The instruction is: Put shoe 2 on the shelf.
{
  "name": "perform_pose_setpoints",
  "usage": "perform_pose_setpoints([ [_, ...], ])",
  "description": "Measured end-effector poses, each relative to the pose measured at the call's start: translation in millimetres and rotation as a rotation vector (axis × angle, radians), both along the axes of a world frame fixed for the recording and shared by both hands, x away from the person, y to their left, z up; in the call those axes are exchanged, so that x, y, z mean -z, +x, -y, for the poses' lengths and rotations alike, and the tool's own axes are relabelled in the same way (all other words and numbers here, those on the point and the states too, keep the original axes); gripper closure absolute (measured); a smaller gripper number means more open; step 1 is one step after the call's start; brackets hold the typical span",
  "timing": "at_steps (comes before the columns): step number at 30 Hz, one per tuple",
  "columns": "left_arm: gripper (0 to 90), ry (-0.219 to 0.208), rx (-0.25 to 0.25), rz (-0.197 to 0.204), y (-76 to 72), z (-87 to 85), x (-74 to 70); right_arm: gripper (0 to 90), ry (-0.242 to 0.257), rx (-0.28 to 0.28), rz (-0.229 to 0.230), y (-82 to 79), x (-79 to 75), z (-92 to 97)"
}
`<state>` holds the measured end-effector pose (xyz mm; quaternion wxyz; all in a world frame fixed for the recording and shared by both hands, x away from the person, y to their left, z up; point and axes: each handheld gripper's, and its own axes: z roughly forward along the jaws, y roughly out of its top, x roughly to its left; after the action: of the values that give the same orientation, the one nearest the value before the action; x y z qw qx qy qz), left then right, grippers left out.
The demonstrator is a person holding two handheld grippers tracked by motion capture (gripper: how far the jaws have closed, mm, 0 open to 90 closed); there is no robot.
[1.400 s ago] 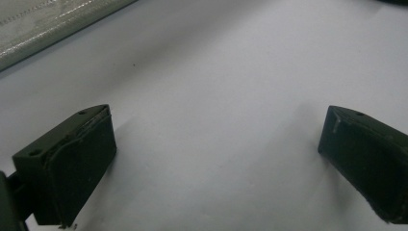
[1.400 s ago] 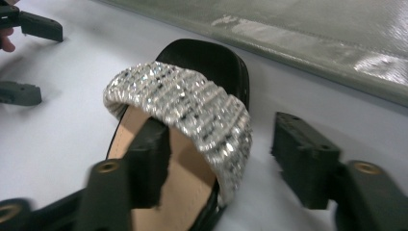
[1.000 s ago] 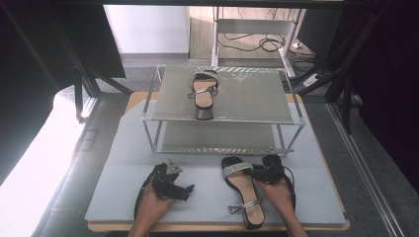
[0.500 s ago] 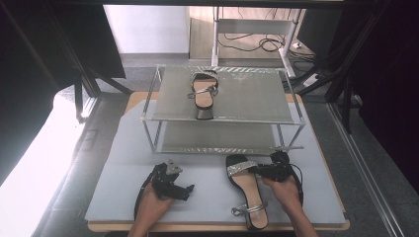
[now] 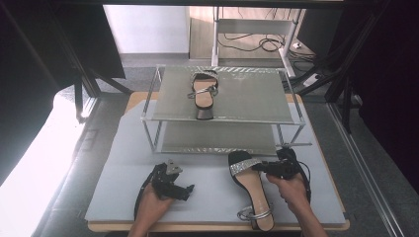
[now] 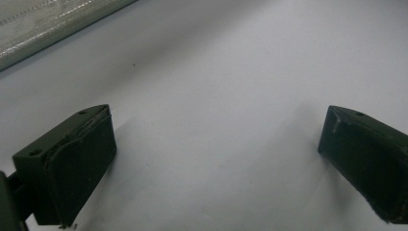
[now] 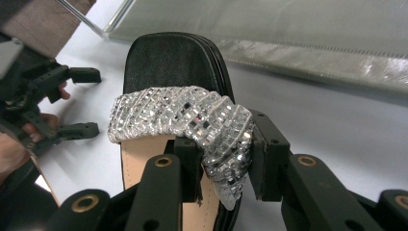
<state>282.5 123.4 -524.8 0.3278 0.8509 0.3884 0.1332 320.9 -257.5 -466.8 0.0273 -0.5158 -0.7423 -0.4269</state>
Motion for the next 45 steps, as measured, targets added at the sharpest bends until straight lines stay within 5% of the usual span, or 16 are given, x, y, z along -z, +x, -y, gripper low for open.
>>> perform_pose_setpoints([
  [30,0.0,-0.001,-0.002,-0.004,0.1,0.0,-0.2,67.9,-0.006,-0.032,0.054,-9.6,-86.7,3.3],
  [45,0.0,0.001,0.003,-0.002,0.3,-0.3,-0.2,67.9,0.028,-0.01,0.059,12.2,-140.2,-5.6],
])
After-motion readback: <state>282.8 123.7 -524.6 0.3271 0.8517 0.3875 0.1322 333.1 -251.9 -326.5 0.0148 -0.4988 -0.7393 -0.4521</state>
